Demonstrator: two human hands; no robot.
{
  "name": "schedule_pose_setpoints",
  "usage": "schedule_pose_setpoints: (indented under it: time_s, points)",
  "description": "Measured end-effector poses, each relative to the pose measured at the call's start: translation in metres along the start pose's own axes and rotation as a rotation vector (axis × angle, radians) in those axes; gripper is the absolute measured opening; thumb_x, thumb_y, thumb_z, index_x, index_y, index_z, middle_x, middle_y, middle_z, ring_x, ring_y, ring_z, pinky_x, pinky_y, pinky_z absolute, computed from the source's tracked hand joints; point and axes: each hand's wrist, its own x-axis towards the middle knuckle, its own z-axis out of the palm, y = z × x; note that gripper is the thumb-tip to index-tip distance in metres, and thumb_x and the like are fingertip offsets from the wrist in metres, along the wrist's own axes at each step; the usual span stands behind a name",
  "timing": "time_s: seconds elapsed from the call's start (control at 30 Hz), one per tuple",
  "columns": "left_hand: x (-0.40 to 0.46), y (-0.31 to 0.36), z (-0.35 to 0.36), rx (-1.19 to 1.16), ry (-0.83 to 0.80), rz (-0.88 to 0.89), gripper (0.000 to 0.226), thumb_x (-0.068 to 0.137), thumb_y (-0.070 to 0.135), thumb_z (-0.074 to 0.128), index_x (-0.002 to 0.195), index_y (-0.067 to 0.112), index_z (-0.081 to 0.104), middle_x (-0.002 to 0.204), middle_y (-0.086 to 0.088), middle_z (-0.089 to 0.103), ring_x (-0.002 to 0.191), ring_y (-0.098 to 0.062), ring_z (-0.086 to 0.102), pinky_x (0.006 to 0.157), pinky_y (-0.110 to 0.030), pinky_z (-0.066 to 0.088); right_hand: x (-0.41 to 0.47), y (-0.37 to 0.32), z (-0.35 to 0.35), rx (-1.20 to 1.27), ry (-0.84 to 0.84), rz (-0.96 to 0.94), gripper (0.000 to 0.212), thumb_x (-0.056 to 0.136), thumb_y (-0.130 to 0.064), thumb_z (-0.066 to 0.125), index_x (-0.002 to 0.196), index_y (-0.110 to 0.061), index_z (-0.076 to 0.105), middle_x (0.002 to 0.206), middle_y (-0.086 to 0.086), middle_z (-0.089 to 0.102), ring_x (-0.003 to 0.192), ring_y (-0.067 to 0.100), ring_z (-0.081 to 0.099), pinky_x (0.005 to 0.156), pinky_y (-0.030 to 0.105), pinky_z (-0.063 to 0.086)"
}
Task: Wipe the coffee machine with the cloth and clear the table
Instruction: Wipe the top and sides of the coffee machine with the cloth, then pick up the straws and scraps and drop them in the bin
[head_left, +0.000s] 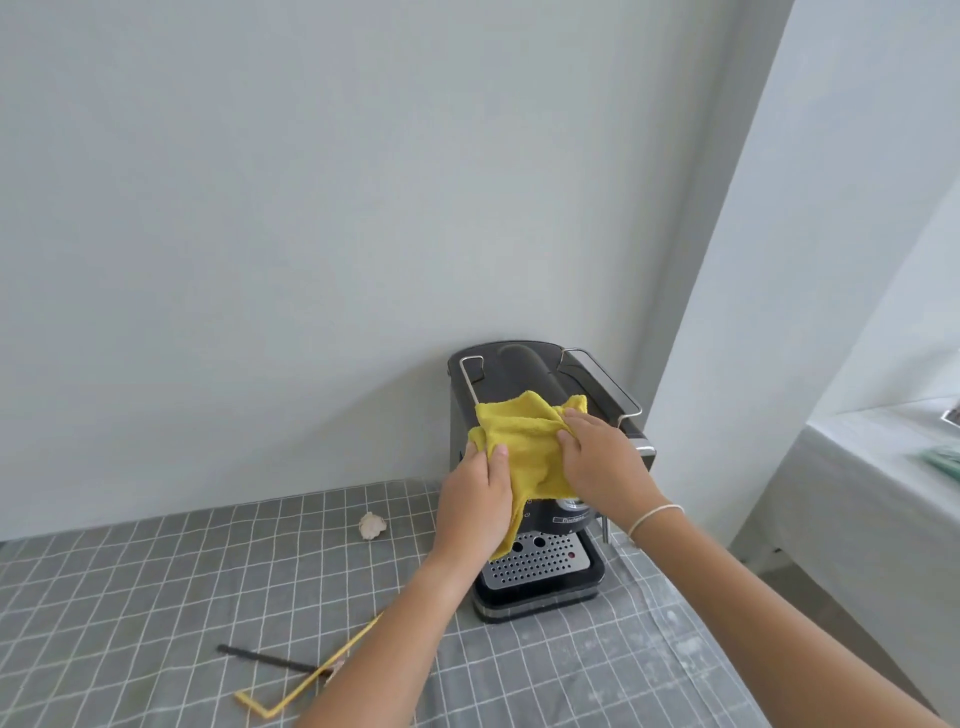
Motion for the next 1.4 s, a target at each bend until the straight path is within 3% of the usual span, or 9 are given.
schedule_pose_setpoints:
  time_s: [0.07, 0.13, 0.23, 0.57, 0.77, 0.93, 1.17, 1.3, 1.4]
  points:
    - [-0.004, -0.003, -0.009, -0.006, -0.018, 0.010, 0.046, 0.105, 0.030, 0.032, 0.062, 0.017, 0.038, 0.055, 0.004, 0.037, 0.050, -0.008, 0.037, 0.047, -0.009, 0.037, -0.010, -0.005, 0.001, 0.013, 0.025, -0.002, 0.034, 0.098, -0.020, 0.034, 0.118, -0.007, 0.057, 0.129, 0.009, 0.058, 0.120, 0.028, 0.050, 0.098, 0.032, 0.038]
    - [-0.007, -0.008, -0.018, -0.032, -0.034, 0.011, 0.048, 0.105, 0.031, 0.033, 0.060, 0.015, 0.037, 0.053, 0.004, 0.036, 0.049, -0.010, 0.036, 0.046, -0.011, 0.036, -0.018, -0.012, 0.002, 0.000, 0.042, -0.009, 0.029, 0.097, -0.021, 0.036, 0.076, -0.015, 0.055, 0.081, -0.002, 0.058, 0.084, 0.026, 0.054, 0.065, 0.027, 0.039]
    - [-0.014, -0.019, -0.033, -0.106, -0.107, 0.000, 0.047, 0.104, 0.031, 0.037, 0.060, 0.013, 0.038, 0.052, 0.003, 0.035, 0.049, -0.010, 0.035, 0.044, -0.012, 0.034, -0.035, -0.021, 0.010, 0.044, 0.050, -0.024, 0.029, 0.097, -0.022, 0.036, 0.073, -0.010, 0.046, 0.062, -0.003, 0.044, 0.063, 0.020, 0.044, 0.050, 0.021, 0.028]
    - [-0.069, -0.083, -0.055, -0.037, -0.456, -0.111, 0.044, 0.098, 0.037, 0.050, 0.059, 0.021, 0.036, 0.050, 0.012, 0.031, 0.043, -0.001, 0.032, 0.049, -0.020, 0.029, -0.117, 0.016, 0.090, 0.204, -0.099, 0.151, 0.029, 0.096, -0.026, 0.040, 0.092, -0.004, 0.057, 0.080, 0.011, 0.064, 0.069, 0.020, 0.052, 0.059, 0.027, 0.036]
    - [-0.113, -0.122, -0.026, 0.039, -0.551, -0.266, 0.032, 0.094, 0.039, 0.055, 0.083, 0.009, 0.061, 0.063, 0.003, 0.044, 0.055, -0.009, 0.040, 0.049, -0.018, 0.031, -0.148, 0.064, 0.134, 0.160, -0.161, 0.147, 0.020, 0.094, -0.027, 0.046, 0.104, -0.016, 0.059, 0.089, -0.001, 0.060, 0.080, 0.016, 0.053, 0.066, 0.025, 0.037]
    - [-0.156, -0.149, -0.001, 0.014, -0.546, -0.439, 0.026, 0.093, 0.031, 0.061, 0.086, 0.007, 0.069, 0.073, -0.002, 0.057, 0.066, -0.012, 0.050, 0.061, -0.023, 0.038, -0.180, 0.100, 0.155, 0.194, -0.254, 0.148, 0.028, 0.090, -0.026, 0.054, 0.115, -0.014, 0.059, 0.109, 0.005, 0.065, 0.098, 0.022, 0.059, 0.077, 0.024, 0.039]
    - [-0.204, -0.165, 0.018, 0.066, -0.399, -0.480, 0.014, 0.091, 0.023, 0.065, 0.099, 0.013, 0.071, 0.090, 0.000, 0.068, 0.082, -0.013, 0.060, 0.078, -0.030, 0.048, -0.211, 0.140, 0.175, 0.114, -0.316, 0.078, 0.031, 0.088, -0.033, 0.056, 0.113, -0.016, 0.059, 0.107, 0.004, 0.062, 0.095, 0.024, 0.059, 0.076, 0.026, 0.042]
    - [-0.218, -0.168, 0.017, 0.135, -0.285, -0.449, 0.024, 0.090, 0.017, 0.066, 0.113, 0.011, 0.070, 0.102, 0.003, 0.069, 0.096, -0.012, 0.063, 0.076, -0.009, 0.043, -0.215, 0.148, 0.181, 0.038, -0.216, -0.027, 0.028, 0.082, -0.034, 0.064, 0.102, -0.014, 0.066, 0.097, 0.005, 0.065, 0.088, 0.028, 0.061, 0.075, 0.035, 0.046]
    - [-0.222, -0.171, 0.010, 0.168, -0.185, -0.460, 0.022, 0.089, 0.013, 0.067, 0.111, 0.010, 0.071, 0.104, -0.001, 0.070, 0.100, -0.015, 0.065, 0.080, -0.013, 0.044, -0.212, 0.138, 0.179, -0.008, -0.149, -0.077, 0.040, 0.079, -0.048, 0.050, 0.098, -0.017, 0.068, 0.093, 0.002, 0.066, 0.084, 0.027, 0.061, 0.075, 0.039, 0.048]
